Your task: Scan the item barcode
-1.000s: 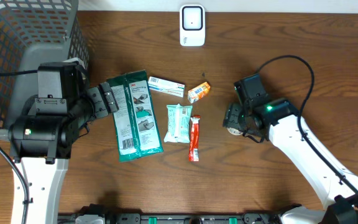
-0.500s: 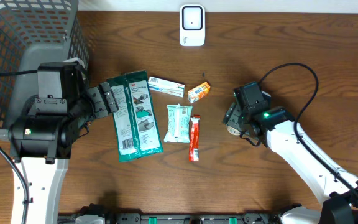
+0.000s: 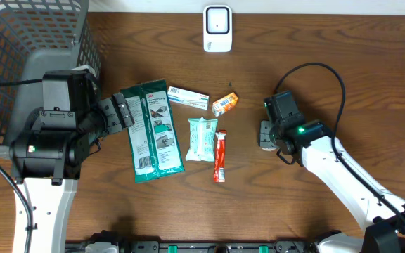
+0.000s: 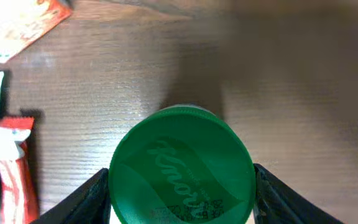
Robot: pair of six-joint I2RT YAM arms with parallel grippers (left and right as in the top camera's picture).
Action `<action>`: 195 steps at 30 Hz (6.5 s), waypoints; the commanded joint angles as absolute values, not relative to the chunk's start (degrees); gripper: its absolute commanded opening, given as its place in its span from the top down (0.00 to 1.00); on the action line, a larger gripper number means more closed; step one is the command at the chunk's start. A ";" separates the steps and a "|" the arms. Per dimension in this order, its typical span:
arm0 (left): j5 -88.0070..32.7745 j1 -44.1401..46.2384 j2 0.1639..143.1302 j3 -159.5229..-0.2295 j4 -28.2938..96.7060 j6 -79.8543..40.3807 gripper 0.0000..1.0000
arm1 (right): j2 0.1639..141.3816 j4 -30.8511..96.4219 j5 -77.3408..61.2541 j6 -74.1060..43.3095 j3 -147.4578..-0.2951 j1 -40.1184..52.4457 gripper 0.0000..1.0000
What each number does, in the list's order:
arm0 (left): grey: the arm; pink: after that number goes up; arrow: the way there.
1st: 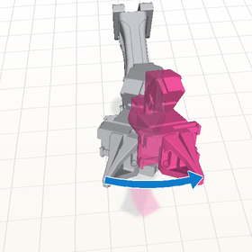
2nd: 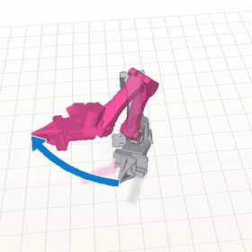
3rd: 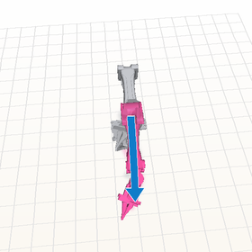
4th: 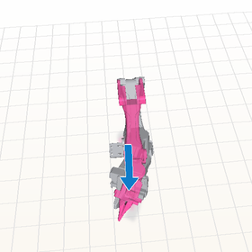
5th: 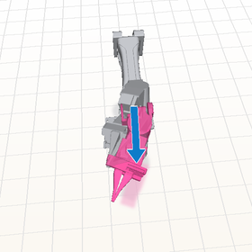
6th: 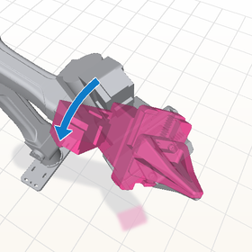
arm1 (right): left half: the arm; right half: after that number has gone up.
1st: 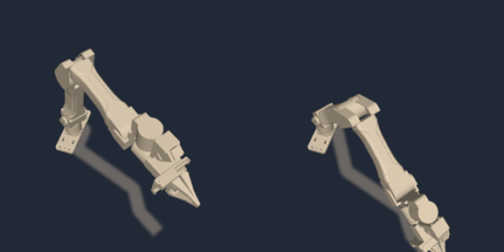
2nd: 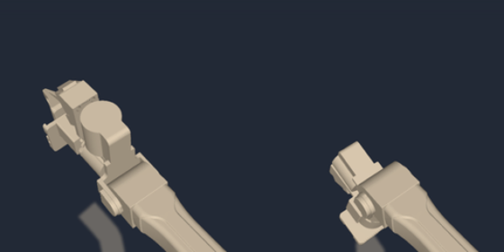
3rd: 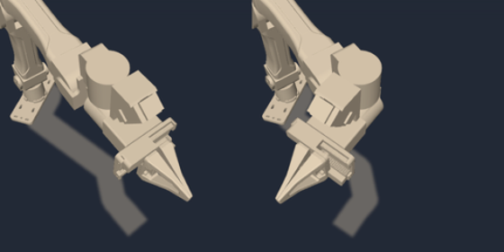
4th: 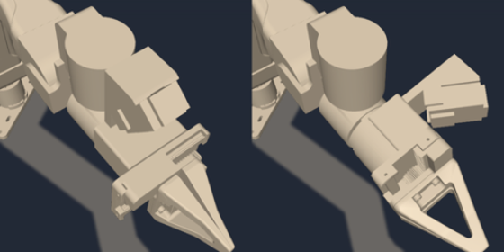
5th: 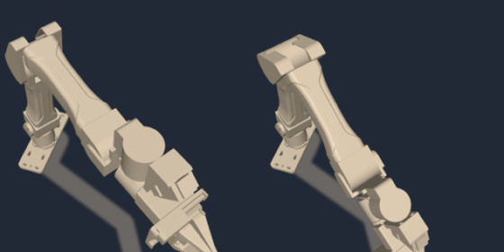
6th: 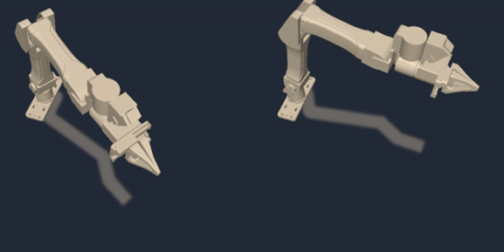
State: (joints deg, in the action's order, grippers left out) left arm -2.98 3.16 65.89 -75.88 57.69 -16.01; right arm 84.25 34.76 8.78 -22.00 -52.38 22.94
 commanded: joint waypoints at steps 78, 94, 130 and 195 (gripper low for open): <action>-2.31 3.09 65.91 -76.34 57.82 -14.85 0.10 | 114.80 64.99 -5.67 -16.29 -84.14 15.05 0.11; -2.31 3.09 65.91 -76.34 57.82 -14.85 0.10 | 114.28 60.75 -5.43 -15.92 -81.12 15.03 0.45; -2.31 3.09 65.91 -76.36 57.82 -14.85 0.10 | 101.97 86.94 -7.40 -9.56 -133.16 19.42 0.96; -2.31 3.09 65.91 -76.34 57.82 -14.85 0.10 | 122.91 75.46 10.83 -8.80 -136.44 18.17 0.99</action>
